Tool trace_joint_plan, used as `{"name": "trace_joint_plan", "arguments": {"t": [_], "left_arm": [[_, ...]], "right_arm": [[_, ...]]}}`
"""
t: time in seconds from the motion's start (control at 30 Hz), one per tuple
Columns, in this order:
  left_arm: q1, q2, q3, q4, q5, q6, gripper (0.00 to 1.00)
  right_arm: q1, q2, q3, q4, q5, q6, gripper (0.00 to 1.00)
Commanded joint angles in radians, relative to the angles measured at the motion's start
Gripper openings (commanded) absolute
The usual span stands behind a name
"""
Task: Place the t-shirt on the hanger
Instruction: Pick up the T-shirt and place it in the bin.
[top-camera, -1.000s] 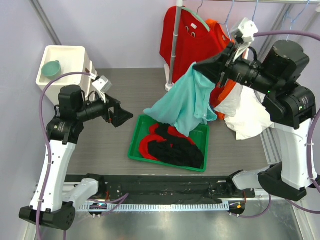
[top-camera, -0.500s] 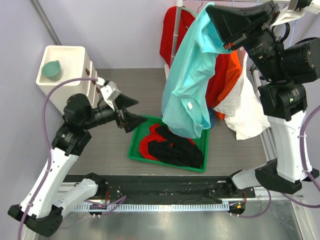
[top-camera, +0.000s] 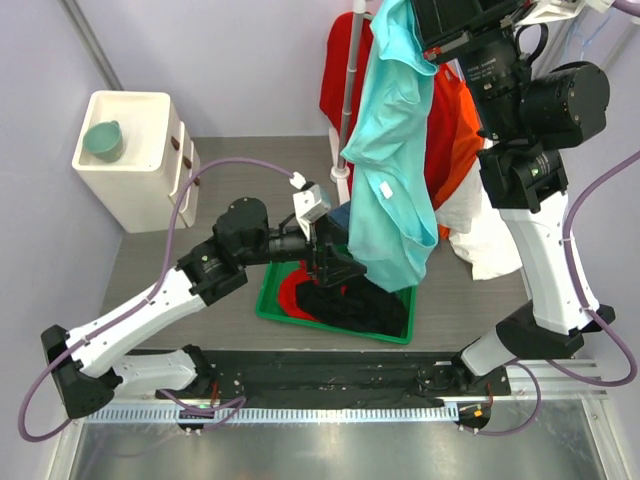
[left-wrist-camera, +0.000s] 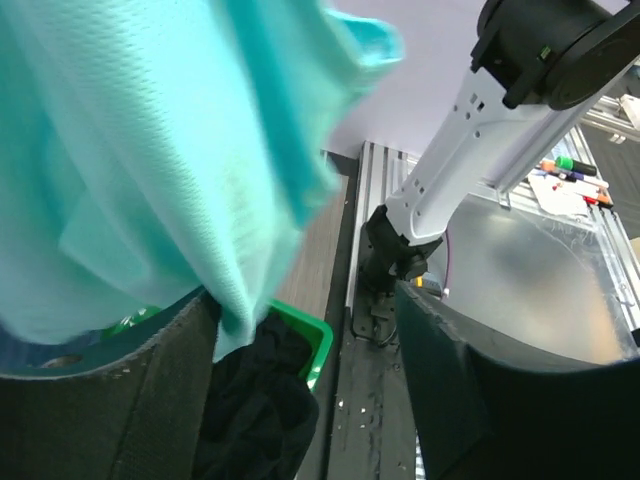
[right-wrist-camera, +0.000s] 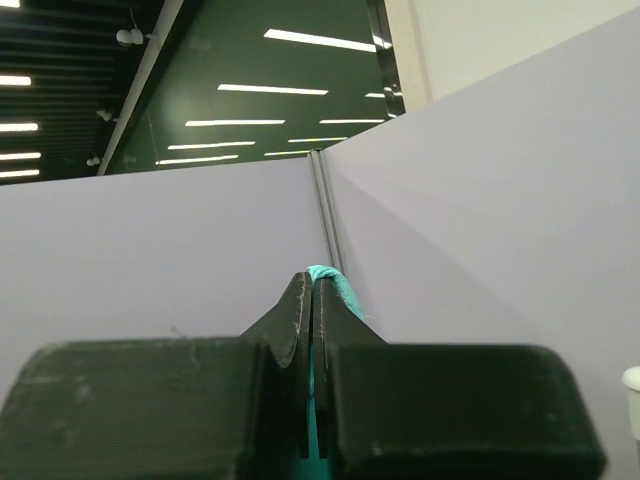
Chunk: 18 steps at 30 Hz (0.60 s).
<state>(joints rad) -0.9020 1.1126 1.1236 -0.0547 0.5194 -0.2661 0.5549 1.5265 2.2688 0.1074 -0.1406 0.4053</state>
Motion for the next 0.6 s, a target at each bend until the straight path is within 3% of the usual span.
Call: {"name": "trace_joint_plan", "arguments": {"t": [0.0,0.13,0.2,0.33,0.5,0.53,0.57], "left_arm": [[-0.037,-0.02,0.067,0.099,-0.164,-0.012,0.67],[-0.035,-0.049,0.061,0.079,-0.318,-0.013,0.64],[-0.038,-0.05,0.056,0.079,-0.344,-0.021,0.57],[-0.061,-0.028,0.058,0.084,-0.371,-0.028,0.58],[-0.074,0.016,0.08,0.136,-0.412,-0.033,0.69],[-0.074,0.026,0.09,0.141,-0.438,-0.032,0.75],[-0.074,0.033,0.113,0.153,-0.464,-0.012,0.92]], "right_arm": [[0.069,-0.011,0.044,0.126,0.094,-0.138,0.01],[0.132,-0.008,0.015,0.156,0.171,-0.246,0.01],[0.149,-0.003,0.008,0.179,0.218,-0.296,0.01],[0.186,0.026,0.011,0.221,0.269,-0.361,0.01],[0.243,0.057,0.023,0.244,0.277,-0.401,0.01],[0.252,0.058,0.021,0.244,0.263,-0.401,0.01],[0.26,0.058,0.018,0.241,0.256,-0.399,0.01]]}}
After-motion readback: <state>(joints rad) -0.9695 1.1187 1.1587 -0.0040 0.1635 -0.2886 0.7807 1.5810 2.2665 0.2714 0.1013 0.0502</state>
